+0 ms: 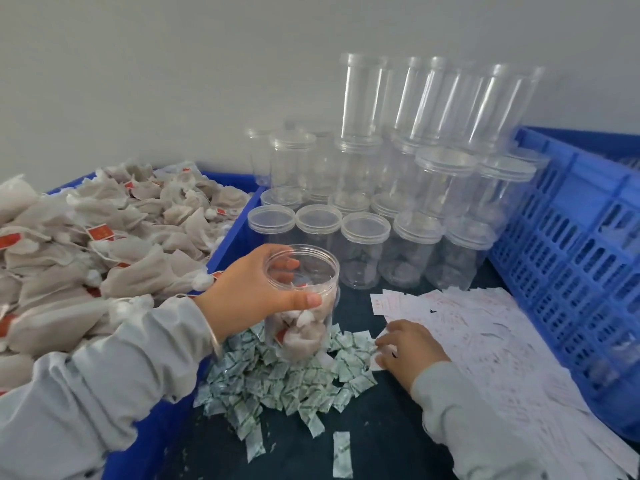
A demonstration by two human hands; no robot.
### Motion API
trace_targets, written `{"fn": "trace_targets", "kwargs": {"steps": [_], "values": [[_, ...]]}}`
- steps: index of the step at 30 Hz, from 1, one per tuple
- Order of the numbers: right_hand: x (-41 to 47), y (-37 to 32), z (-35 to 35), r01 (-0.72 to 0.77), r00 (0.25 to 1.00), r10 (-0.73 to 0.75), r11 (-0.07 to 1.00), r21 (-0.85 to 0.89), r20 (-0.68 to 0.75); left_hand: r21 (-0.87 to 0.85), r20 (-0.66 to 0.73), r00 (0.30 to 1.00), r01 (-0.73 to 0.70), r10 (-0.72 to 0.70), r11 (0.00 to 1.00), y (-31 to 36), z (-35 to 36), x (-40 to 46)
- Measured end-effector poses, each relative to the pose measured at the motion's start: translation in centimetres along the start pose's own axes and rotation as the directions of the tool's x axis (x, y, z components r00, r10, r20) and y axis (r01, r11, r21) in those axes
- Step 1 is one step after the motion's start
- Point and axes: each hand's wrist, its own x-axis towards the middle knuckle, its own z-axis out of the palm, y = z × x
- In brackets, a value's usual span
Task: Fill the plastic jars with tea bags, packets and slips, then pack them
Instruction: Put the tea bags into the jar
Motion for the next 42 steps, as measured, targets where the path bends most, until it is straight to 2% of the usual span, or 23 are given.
{"fn": "trace_targets", "kwargs": {"steps": [2,7,11,17,19,21,23,25,27,29,31,33,35,37,39,40,42], "values": [[0.1,0.1,0.3,-0.014,0.999,0.016,0.999,0.039,-0.051,0.021,0.017,1.000,0.003,-0.004,1.000,-0.1,0.0,0.0],[0.3,1.0,1.0,-0.041,0.998,0.045,0.997,0.064,-0.053,0.063,0.052,0.999,0.007,-0.010,0.998,-0.4,0.0,0.1],[0.6,1.5,1.6,-0.088,0.983,0.121,0.972,0.219,-0.142,0.068,0.054,0.998,0.012,-0.016,0.998,-0.6,0.1,0.0],[0.7,1.5,1.4,-0.050,0.953,0.116,0.971,0.232,-0.281,0.096,0.074,0.997,-0.008,0.001,0.995,-0.3,0.2,-0.2],[0.3,1.2,0.4,-0.036,0.900,0.157,0.956,0.290,-0.408,0.089,0.071,0.997,-0.013,0.007,0.996,-0.3,0.2,-0.2],[-0.5,0.5,-1.3,0.016,0.803,0.194,0.938,0.345,-0.563,0.099,0.075,0.997,-0.019,0.011,0.995,-0.2,0.3,-0.3],[-1.3,-1.1,-3.3,0.104,0.721,0.211,0.909,0.403,-0.661,0.135,0.093,0.995,-0.033,0.020,0.990,-0.1,0.4,-0.4],[-2.1,-3.6,-5.2,0.251,0.688,0.156,0.865,0.434,-0.708,0.169,0.119,0.992,-0.052,0.032,0.984,-0.1,0.5,-0.5],[-2.8,-6.5,-6.2,0.406,0.656,0.008,0.839,0.362,-0.754,0.181,0.143,0.989,-0.067,0.041,0.981,0.0,0.5,-0.6],[-3.0,-8.7,-6.3,0.479,0.649,-0.177,0.851,0.217,-0.740,0.179,0.157,0.986,-0.076,0.047,0.981,-0.1,0.5,-0.7],[-2.8,-10.0,-6.1,0.471,0.722,-0.277,0.868,0.158,-0.634,0.169,0.155,0.986,-0.088,0.062,0.982,-0.1,0.5,-0.8],[-2.5,-10.4,-6.0,0.433,0.809,-0.271,0.875,0.217,-0.521,0.174,0.145,0.986,-0.108,0.083,0.979,-0.2,0.5,-0.8],[-2.8,-10.0,-6.3,0.420,0.845,-0.238,0.850,0.319,-0.479,0.169,0.151,0.986,-0.101,0.075,0.980,-0.2,0.4,-0.8],[-3.3,-9.3,-6.9,0.450,0.851,-0.282,0.826,0.339,-0.442,0.151,0.156,0.986,-0.084,0.060,0.985,-0.1,0.3,-0.8],[-4.0,-8.4,-7.2,0.512,0.846,-0.421,0.813,0.278,-0.326,0.105,0.140,0.988,-0.077,0.062,0.991,-0.1,0.1,-0.8],[-4.3,-8.1,-7.2,0.547,0.830,-0.485,0.805,0.230,-0.274,0.080,0.132,0.989,-0.082,0.071,0.993,0.0,0.0,-0.8],[-4.9,-7.8,-7.3,0.614,0.779,-0.569,0.778,0.133,-0.264,0.045,0.128,0.986,-0.109,0.103,0.993,0.3,0.1,-1.0]]}}
